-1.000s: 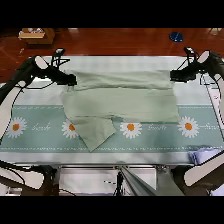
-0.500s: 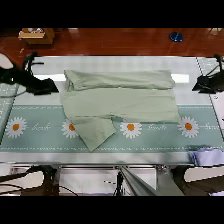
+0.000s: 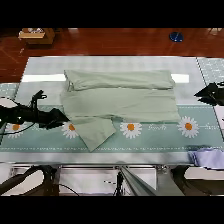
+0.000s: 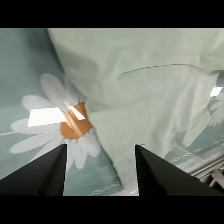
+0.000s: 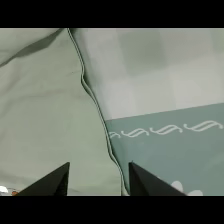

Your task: Fold the shirts.

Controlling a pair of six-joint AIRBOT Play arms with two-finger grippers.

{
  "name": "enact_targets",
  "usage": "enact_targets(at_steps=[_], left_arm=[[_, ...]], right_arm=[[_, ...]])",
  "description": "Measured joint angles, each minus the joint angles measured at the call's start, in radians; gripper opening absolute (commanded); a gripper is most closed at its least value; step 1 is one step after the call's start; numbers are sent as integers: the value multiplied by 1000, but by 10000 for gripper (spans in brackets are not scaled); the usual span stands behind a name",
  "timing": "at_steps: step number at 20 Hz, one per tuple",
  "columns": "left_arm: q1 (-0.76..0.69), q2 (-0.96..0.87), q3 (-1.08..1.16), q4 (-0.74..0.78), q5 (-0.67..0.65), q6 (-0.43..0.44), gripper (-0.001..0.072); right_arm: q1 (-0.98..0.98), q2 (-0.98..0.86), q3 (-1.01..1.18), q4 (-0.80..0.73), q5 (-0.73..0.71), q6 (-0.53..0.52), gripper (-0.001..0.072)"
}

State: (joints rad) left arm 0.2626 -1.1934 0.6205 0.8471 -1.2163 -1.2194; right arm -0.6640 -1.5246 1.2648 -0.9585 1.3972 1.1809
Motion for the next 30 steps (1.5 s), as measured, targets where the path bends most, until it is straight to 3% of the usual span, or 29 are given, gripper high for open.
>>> enact_targets(at_steps=[6,7,8,9,12,14,21,30], left_arm=[[-77,-92,-47,-89,85,19,517],[-97,-112,-49,-117,102,21,323],[-114,-130,-51,-129,131,27,64],[-133,-151,-53,-140,161,32,17],[-166,-188,-54,-175,182,37,16],[-176,-199,-54,-186,188,39,16],[-185,-208,-55,-188,187,61,15],[-187,-173,-56,-162,193,72,15]], right_arm=[[-12,7,-11,22,5,-7,459],[-12,8,-11,24,8,-7,459],[-13,9,-12,27,13,-7,458],[-13,10,-12,27,18,-7,459],[-14,24,-12,28,23,-6,461],[-22,32,-13,20,26,-6,528],[-121,40,-191,11,61,-4,528],[-45,40,-373,8,-64,-19,524]])
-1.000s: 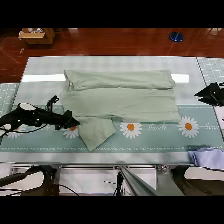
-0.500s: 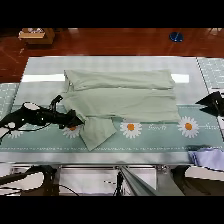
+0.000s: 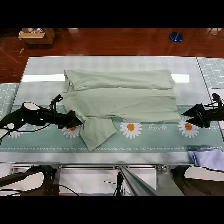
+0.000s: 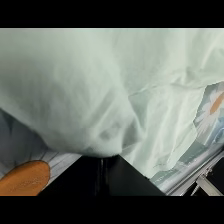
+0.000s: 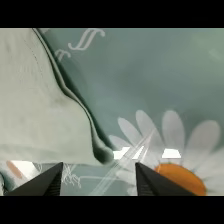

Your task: Fold the shirts.

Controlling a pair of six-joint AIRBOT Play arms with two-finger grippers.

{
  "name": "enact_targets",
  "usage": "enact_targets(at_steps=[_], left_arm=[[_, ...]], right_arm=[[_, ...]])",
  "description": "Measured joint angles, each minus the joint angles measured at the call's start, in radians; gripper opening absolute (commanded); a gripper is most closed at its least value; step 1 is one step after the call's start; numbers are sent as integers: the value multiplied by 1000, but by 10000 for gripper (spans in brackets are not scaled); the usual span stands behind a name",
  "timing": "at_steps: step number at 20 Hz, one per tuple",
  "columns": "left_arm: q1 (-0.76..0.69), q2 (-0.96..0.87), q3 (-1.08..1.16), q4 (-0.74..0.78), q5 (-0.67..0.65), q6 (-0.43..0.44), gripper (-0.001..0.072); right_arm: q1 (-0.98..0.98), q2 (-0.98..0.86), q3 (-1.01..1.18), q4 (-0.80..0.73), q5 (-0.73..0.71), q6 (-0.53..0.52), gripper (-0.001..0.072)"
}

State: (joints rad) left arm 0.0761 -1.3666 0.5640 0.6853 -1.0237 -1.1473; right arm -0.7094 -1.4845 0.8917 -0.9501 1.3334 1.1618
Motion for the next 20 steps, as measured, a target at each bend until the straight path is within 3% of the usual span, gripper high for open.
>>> enact_targets(at_steps=[2,5,7,8,9,14,20], left_arm=[[0,3,0,-1,-1,1,15],[0,6,0,-3,-4,3,15],[0,6,0,-6,-6,3,15],[0,7,0,-6,-7,3,15],[0,7,1,-7,-9,3,15],[6,52,52,12,-14,8,14],[18,208,287,-9,-47,0,14]], right_arm=[[40,0,-8,-1,-29,2,520],[101,0,-14,-3,-55,19,417],[143,0,-16,-16,-70,29,247],[160,0,-17,-29,-77,33,88],[173,0,-17,-31,-77,36,38],[193,70,-4,14,-63,-3,37],[256,225,134,122,-93,-44,37]])
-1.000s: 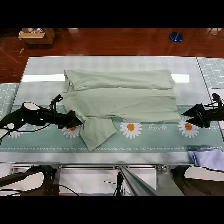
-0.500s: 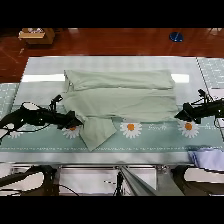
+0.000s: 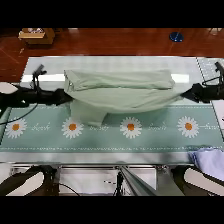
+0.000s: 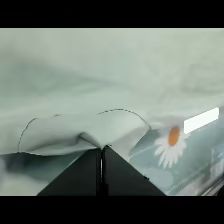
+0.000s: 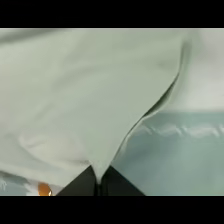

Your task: Fold the shirts.

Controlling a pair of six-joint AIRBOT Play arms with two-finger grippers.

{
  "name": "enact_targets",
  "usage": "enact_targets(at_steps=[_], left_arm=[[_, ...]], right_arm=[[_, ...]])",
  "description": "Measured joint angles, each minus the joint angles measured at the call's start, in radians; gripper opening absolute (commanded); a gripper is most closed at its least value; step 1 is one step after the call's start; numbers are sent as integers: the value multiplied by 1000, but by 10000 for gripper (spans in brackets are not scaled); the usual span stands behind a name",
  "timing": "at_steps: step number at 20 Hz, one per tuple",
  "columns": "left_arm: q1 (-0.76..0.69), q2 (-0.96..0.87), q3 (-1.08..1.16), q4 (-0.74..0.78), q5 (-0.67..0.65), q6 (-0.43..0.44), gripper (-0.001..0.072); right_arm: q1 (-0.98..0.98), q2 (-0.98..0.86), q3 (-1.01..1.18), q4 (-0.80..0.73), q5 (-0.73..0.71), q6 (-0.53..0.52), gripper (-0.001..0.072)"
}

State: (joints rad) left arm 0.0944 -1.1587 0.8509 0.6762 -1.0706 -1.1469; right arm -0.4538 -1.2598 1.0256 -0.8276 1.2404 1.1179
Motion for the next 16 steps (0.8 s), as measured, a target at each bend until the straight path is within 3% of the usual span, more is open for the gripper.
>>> enact_targets(at_steps=[7,16], left_arm=[[11,-49,232,-4,118,-24,14],[17,-399,488,-15,133,-31,14]], right_arm=[[143,-47,178,48,-323,51,36],[225,-339,346,70,-536,98,36]])
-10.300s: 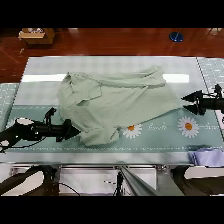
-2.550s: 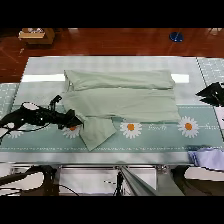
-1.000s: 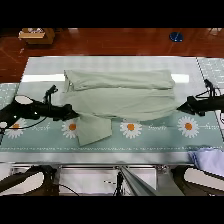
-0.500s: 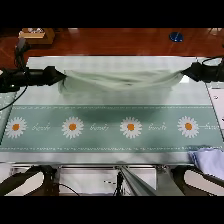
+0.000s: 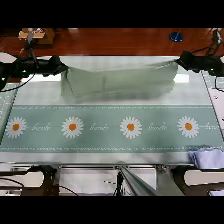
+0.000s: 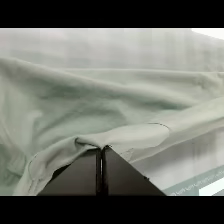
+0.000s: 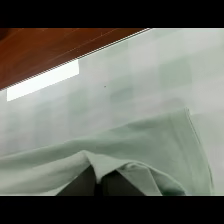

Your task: Fold the shirts.

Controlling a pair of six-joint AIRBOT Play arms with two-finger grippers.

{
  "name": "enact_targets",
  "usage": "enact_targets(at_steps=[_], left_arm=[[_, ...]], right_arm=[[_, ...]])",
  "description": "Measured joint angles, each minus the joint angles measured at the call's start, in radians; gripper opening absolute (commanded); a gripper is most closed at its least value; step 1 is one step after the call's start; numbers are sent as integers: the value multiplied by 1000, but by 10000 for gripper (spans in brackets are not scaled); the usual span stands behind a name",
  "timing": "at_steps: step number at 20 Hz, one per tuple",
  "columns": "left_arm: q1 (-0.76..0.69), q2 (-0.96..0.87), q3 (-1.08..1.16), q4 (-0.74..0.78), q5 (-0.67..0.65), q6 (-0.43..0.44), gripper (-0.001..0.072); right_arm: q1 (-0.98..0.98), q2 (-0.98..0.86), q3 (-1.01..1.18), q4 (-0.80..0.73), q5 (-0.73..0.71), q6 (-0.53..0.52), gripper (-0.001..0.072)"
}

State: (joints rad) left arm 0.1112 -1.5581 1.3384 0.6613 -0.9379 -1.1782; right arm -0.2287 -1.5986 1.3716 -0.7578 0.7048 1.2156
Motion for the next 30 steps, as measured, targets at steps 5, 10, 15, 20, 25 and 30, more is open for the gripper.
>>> enact_targets(at_steps=[5,10,15,20,25,30], left_arm=[[0,-161,119,-4,-23,-3,15],[0,-242,158,-4,-31,-4,16],[19,-277,166,-4,-53,-8,426],[85,-278,167,-3,-145,-49,427],[146,-264,167,-3,-326,-60,426],[163,-219,167,-4,-398,-59,425]], right_arm=[[44,-111,14,-2,-92,2,37],[58,-169,17,-29,-129,2,37],[55,-183,18,-85,-132,4,113],[34,-181,17,-109,-123,3,216],[-17,-134,18,-164,-89,5,491],[-138,-132,18,-157,31,130,584]])
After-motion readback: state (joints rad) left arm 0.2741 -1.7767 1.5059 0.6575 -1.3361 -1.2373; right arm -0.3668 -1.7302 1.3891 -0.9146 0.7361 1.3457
